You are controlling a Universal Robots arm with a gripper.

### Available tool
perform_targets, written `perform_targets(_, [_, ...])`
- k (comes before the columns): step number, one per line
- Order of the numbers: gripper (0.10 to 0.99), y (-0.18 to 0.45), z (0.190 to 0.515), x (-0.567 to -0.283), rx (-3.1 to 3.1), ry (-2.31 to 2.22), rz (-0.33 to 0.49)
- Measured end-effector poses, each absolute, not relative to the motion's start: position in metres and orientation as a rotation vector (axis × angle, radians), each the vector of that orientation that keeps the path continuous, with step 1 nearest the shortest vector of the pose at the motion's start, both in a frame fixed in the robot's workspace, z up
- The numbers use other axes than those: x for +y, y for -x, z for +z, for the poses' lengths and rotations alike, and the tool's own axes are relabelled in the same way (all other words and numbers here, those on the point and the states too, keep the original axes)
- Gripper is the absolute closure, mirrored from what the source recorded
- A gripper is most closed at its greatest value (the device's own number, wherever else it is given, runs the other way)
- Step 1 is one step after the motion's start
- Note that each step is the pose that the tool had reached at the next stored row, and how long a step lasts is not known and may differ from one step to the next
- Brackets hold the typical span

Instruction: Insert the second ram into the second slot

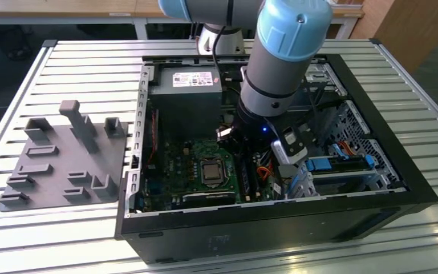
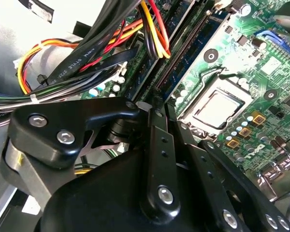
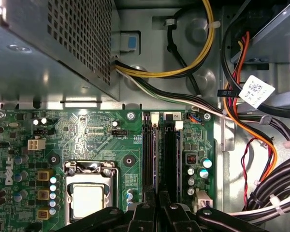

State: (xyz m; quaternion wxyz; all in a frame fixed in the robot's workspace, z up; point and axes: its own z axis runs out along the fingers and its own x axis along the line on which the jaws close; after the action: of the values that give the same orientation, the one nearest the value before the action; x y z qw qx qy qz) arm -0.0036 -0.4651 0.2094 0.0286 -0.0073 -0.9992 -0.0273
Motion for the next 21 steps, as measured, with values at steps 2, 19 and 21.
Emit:
perform_targets(2, [0.945, 0.004, 0.209, -0.465, -3.083, 0.023, -0.084])
perform_targets(19, [0.875, 0.004, 0.236, -0.465, -3.083, 0.023, -0.081])
perform_targets(21, [0.875, 0.004, 0.238, -0.465, -3.083, 0.023, -0.080])
